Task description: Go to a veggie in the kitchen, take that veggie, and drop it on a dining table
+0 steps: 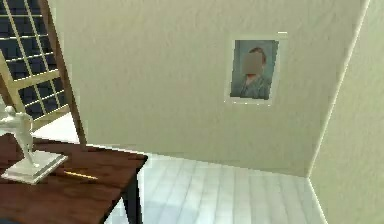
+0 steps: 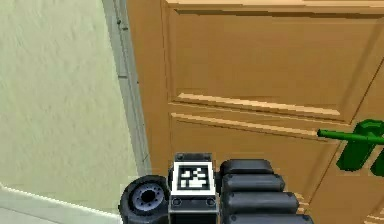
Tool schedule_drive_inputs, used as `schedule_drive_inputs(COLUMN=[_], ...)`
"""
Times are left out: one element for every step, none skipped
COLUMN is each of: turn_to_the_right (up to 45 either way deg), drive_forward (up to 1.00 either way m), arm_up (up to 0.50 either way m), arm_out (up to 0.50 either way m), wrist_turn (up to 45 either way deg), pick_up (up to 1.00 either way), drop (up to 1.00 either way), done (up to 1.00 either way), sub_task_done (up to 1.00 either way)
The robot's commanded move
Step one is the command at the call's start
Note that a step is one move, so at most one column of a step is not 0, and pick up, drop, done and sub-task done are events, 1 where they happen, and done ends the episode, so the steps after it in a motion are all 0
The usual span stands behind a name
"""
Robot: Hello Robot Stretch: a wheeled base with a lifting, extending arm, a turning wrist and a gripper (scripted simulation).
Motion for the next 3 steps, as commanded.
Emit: schedule_drive_inputs(turn_to_the_right=[-30.0,0.0,45.0], drive_forward=[0.00,0.20,0.00], arm_up=[0.00,0.00,0.00], arm_out=[0.00,0.00,0.00], wrist_turn=[0.0,0.0,0.0], pick_up=[0.00,0.00,0.00], drop=[0.00,0.00,0.00], done=[0.00,0.00,0.00], sub_task_done=[0.00,0.00,0.00])
